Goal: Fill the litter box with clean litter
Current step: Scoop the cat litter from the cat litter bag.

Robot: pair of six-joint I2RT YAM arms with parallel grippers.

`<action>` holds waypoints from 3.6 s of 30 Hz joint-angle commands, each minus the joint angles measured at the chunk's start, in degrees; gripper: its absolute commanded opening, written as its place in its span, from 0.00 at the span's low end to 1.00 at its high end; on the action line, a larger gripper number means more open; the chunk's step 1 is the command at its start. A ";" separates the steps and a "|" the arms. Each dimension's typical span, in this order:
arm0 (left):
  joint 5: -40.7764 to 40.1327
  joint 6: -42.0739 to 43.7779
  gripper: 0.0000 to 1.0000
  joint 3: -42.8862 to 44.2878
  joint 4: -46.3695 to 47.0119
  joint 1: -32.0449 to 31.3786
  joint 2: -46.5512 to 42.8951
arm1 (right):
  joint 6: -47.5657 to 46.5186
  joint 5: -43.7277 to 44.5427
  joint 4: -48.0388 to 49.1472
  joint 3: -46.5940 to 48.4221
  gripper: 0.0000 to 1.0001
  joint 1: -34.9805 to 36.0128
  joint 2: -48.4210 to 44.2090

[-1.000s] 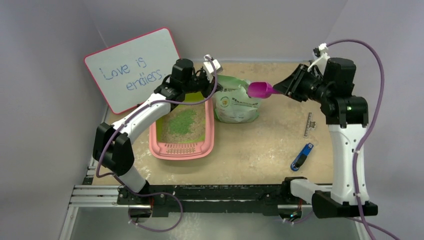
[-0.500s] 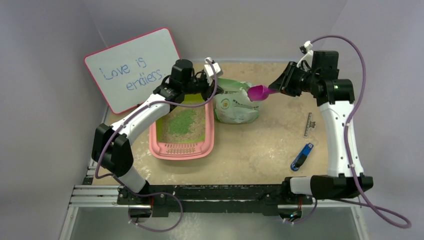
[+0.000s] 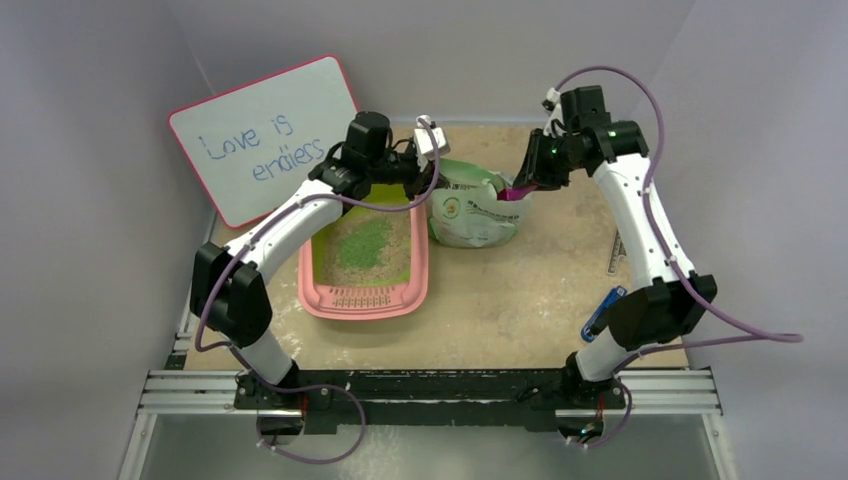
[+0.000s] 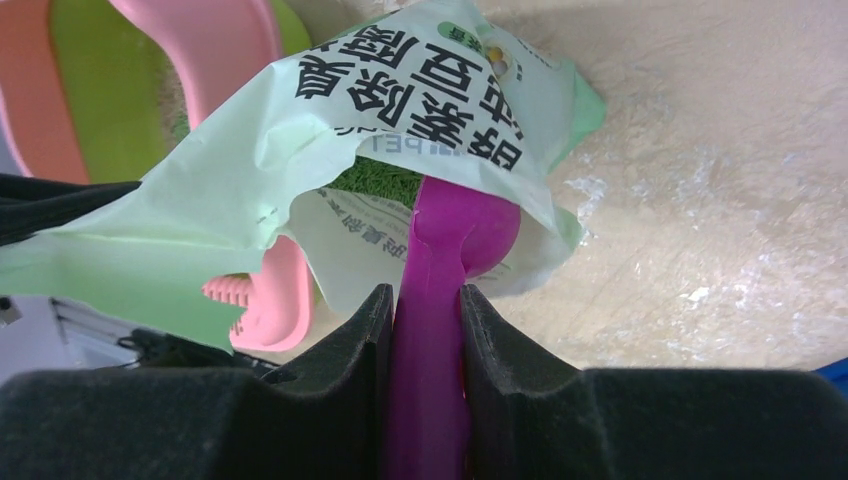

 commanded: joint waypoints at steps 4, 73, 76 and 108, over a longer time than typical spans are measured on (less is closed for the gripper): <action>0.81 1.95 0.00 5.17 2.77 0.75 -0.06 | -2.66 11.77 -3.24 1.98 0.00 3.73 4.56; -1.15 1.60 0.00 2.65 3.91 0.75 -0.47 | 52.94 -57.46 89.08 -55.72 0.00 -26.86 -14.11; -1.07 1.60 0.00 2.61 3.91 0.75 -0.65 | 56.20 -56.85 91.79 -57.22 0.00 -27.52 -15.11; -1.31 1.68 0.00 2.39 4.06 0.68 -1.18 | 55.76 -51.59 77.64 -59.41 0.00 -33.44 -23.77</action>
